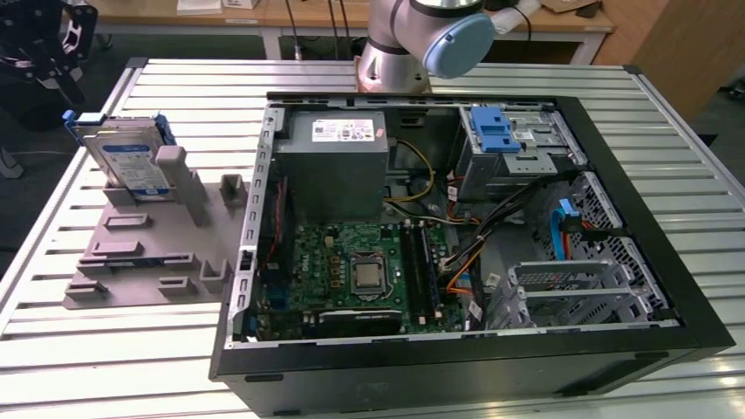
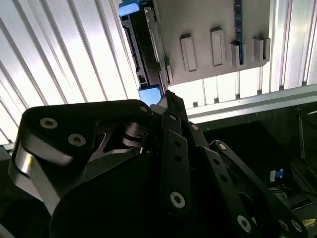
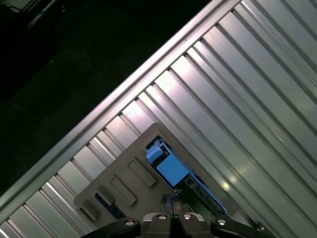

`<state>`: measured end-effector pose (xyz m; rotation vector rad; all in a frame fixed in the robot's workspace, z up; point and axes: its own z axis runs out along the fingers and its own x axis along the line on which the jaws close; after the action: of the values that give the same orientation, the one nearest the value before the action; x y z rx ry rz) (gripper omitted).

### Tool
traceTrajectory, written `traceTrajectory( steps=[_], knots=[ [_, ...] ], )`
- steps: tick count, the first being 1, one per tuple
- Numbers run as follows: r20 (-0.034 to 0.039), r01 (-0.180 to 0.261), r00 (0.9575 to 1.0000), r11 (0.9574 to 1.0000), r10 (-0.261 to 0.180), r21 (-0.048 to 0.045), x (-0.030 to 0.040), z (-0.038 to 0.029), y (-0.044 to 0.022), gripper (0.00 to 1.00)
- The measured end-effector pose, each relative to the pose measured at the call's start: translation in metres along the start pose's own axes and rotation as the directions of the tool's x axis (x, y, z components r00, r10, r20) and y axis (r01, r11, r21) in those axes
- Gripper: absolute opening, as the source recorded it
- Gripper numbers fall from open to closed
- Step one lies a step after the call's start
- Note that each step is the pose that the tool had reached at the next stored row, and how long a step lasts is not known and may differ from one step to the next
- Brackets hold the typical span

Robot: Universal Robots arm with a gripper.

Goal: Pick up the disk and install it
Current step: 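Pick up the disk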

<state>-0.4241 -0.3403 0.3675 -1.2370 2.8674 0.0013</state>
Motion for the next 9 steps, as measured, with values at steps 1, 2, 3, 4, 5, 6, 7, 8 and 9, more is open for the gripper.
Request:
traceTrajectory(
  steps=[1,2,3,4,5,6,7,8,9],
  knots=[
    [0.0003,0.013,0.9999,0.9999,-0.013,-0.0001,0.0,0.0,0.0,0.11],
    [0.0005,0.027,0.9996,0.9996,-0.027,-0.0003,0.0,0.0001,0.0,0.11],
    [0.0006,0.041,0.9992,0.9992,-0.041,-0.0005,0.0,0.0001,0.0,0.11],
    [0.0007,0.055,0.9985,0.9985,-0.055,-0.0007,0.0,0.0001,0.0,0.11],
    [0.0009,0.068,0.9977,0.9977,-0.068,-0.0008,0.0,0.0001,0.0,0.11],
    [0.0011,0.079,0.9969,0.9969,-0.079,-0.0008,0.0,0.0001,0.0,0.11],
    [0.0014,0.088,0.9961,0.9961,-0.088,-0.0008,0.0,0.0001,0.0,0.11],
    [0.0016,0.097,0.9953,0.9953,-0.097,-0.0008,0.0,0.0001,0.0,0.11],
    [0.0018,0.105,0.9945,0.9945,-0.105,-0.0008,0.0,0.0001,0.0,0.11]
  ],
)
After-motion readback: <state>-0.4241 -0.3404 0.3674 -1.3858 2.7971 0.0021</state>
